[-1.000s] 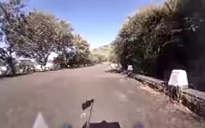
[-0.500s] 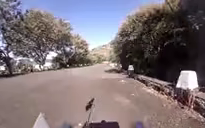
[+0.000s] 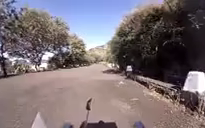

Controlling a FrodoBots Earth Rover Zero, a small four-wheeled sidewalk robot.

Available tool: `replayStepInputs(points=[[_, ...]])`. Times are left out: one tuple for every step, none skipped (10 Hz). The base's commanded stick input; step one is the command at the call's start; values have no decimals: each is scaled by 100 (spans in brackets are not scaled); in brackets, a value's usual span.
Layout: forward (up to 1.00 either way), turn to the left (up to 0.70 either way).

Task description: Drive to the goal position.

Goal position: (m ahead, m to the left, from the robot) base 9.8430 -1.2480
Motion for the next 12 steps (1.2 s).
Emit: replayStepInputs(points=[[50, 0], [50, 0], [50, 0], [50, 0], [50, 0], [50, 0], [50, 0], [50, 0], [50, 0], [50, -50], [50, -50], [50, -50]])
